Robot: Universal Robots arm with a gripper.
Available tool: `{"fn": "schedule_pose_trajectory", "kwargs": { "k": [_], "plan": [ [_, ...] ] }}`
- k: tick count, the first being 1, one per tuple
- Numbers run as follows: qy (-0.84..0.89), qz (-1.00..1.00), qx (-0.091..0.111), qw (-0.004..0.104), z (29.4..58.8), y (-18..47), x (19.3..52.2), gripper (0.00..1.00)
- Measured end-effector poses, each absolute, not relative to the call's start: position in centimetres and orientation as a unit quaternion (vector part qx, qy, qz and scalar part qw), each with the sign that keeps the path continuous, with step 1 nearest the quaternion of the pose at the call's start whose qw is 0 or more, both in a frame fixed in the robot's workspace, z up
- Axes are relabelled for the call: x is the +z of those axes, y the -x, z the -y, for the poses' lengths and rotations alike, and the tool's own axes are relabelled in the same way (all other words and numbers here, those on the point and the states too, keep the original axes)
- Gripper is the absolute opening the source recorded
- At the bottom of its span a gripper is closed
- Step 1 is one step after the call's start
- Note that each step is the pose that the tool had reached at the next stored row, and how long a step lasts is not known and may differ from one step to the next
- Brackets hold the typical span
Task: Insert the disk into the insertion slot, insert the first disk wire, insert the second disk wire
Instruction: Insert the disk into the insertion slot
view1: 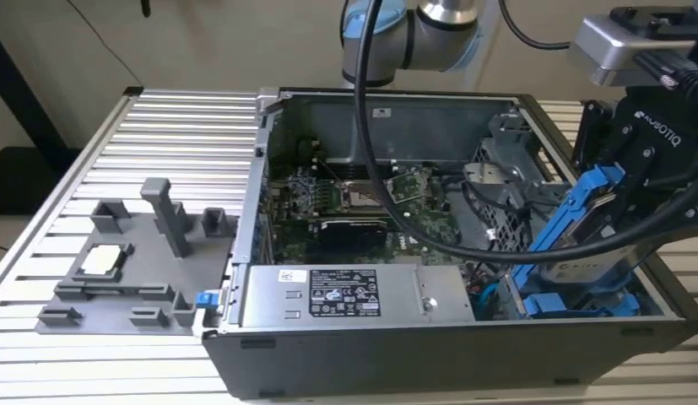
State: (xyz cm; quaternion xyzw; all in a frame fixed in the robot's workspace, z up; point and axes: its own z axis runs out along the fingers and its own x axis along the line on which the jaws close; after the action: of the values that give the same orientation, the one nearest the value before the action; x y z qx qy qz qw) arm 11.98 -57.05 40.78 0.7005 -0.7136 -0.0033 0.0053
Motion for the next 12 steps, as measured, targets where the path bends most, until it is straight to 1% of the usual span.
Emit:
{"fn": "schedule_pose_trajectory", "kwargs": {
  "k": [12],
  "plan": [
    [-0.700, 0.714, -0.003, 0.005, 56.7, -12.0, 39.2, 0.33]
  ]
}}
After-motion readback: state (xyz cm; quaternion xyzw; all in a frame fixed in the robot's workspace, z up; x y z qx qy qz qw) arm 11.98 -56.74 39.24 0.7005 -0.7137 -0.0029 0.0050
